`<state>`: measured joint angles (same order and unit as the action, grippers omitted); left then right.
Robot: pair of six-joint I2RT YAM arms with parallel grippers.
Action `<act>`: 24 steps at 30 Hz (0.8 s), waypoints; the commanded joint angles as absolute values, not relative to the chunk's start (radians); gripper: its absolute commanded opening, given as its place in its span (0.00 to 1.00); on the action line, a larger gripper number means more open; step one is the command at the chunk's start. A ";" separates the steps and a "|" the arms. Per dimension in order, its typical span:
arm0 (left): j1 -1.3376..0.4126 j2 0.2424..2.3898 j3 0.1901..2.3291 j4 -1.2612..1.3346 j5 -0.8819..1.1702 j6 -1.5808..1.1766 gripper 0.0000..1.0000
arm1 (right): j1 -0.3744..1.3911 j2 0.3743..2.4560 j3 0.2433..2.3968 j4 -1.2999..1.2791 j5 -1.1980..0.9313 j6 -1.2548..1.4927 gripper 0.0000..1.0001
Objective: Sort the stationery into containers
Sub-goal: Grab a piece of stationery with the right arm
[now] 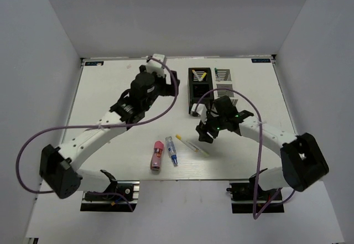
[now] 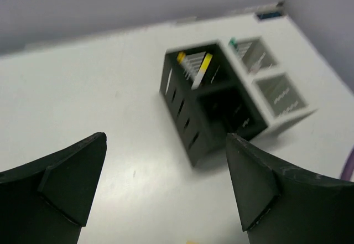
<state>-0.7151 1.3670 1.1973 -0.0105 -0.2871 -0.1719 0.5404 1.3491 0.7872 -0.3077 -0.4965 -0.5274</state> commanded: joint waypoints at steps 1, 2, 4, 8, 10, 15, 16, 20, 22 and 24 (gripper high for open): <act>-0.709 1.238 1.076 -0.251 -0.340 -0.276 0.99 | 0.620 1.400 0.830 -0.247 -0.295 -0.437 0.65; -0.709 1.201 1.013 -0.267 -0.353 -0.294 0.99 | 0.649 1.419 0.834 -0.239 -0.249 -0.427 0.66; -0.709 1.093 0.926 -0.276 -0.362 -0.295 0.99 | 0.686 1.453 0.842 -0.230 -0.192 -0.393 0.69; -0.709 0.967 0.842 -0.267 -0.371 -0.284 0.99 | 0.744 1.534 0.896 -0.239 -0.140 -0.342 0.70; -0.709 0.943 0.830 -0.267 -0.361 -0.284 0.99 | 0.762 1.562 0.910 -0.230 -0.098 -0.330 0.70; -0.709 0.931 0.821 -0.276 -0.347 -0.264 0.99 | 0.784 1.597 0.926 -0.235 -0.077 -0.316 0.64; -0.709 0.931 0.821 -0.287 -0.347 -0.264 0.99 | 0.790 1.617 0.931 -0.238 -0.074 -0.316 0.64; -0.709 0.931 0.812 -0.287 -0.310 -0.264 0.99 | 0.799 1.646 0.936 -0.250 -0.071 -0.318 0.56; -0.709 0.922 0.811 -0.287 -0.310 -0.264 0.99 | 0.807 1.643 0.934 -0.253 -0.077 -0.318 0.56; -0.709 0.913 0.802 -0.287 -0.310 -0.264 0.99 | 0.805 1.626 0.931 -0.253 -0.074 -0.314 0.56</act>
